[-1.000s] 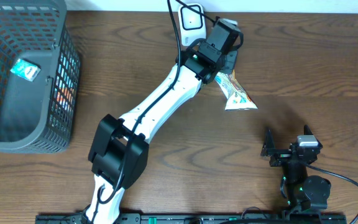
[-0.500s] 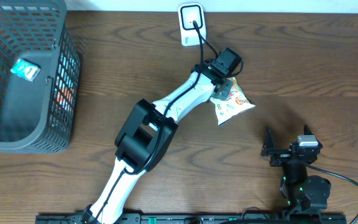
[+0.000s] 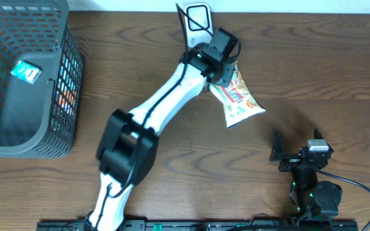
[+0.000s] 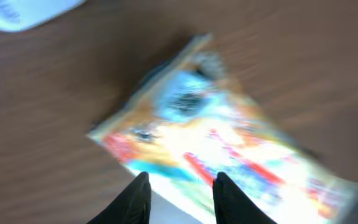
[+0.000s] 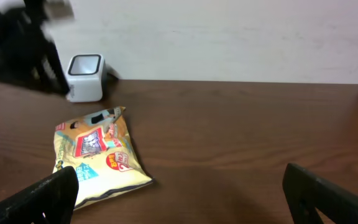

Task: Scan the item barcode
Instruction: 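Hold the yellow bag in front of the white scanner, turning it, then release the yellow bag onto the table beside the scanner, then reach the left gripper into the basket and grasp the green packet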

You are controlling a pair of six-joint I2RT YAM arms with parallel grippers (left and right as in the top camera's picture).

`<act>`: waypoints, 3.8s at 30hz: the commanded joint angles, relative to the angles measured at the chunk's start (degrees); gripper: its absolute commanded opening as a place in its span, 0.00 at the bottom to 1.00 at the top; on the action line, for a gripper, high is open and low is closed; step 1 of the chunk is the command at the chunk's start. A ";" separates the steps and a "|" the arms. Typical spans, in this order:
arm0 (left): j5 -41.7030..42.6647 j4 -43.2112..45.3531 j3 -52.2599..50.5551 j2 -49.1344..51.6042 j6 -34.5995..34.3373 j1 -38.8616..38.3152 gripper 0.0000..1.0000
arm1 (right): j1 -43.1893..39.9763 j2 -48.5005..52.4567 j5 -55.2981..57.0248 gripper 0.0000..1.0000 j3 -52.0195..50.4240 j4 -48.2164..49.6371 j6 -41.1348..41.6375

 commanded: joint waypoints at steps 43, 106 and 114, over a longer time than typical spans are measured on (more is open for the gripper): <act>0.35 10.93 -9.66 3.23 -6.05 -3.04 0.41 | 0.50 -0.20 -0.35 0.99 -0.09 -0.22 0.39; -12.74 10.93 -9.66 2.45 -19.54 64.22 0.73 | 0.50 -0.20 -0.35 0.99 -0.09 -0.22 0.39; -9.75 14.25 -9.68 5.75 -19.06 64.22 0.73 | 0.50 -0.20 -0.35 0.99 -0.09 -0.22 0.39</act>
